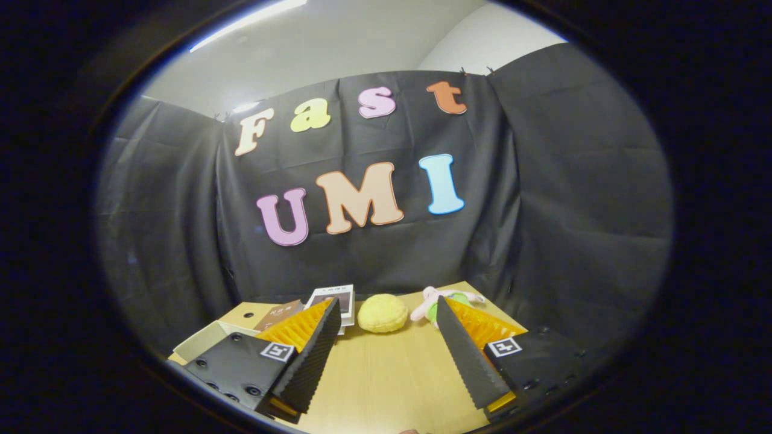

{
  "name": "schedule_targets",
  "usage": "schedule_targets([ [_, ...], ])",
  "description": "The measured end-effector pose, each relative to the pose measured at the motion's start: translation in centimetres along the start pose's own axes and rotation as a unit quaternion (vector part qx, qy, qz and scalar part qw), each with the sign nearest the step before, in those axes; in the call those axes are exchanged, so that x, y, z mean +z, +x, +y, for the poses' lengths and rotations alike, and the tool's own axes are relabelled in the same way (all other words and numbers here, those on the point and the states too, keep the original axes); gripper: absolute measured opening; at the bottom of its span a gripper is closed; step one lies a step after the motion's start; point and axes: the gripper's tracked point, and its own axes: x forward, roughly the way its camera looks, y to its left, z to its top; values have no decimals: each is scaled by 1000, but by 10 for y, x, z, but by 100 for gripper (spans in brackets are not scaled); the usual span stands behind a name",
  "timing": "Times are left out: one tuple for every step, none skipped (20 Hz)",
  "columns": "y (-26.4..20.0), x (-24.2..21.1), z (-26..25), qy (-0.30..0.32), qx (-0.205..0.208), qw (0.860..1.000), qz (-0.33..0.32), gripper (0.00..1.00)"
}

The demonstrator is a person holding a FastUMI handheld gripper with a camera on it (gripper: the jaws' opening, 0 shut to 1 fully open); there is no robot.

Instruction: Open the storage box then place both shoes into the box .Put the left shoe in first, then the right shoe, with the right side of both shoes facing outward in a uniform manner.

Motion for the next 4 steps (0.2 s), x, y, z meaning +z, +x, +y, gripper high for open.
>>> schedule_targets([
  [1,0,-2,-1,3,1000,1,100],
  [2,0,-4,0,5,1000,1,100],
  [2,1,-5,1,8,1000,1,100],
  [1,2,-7,2,11,1000,1,100],
])
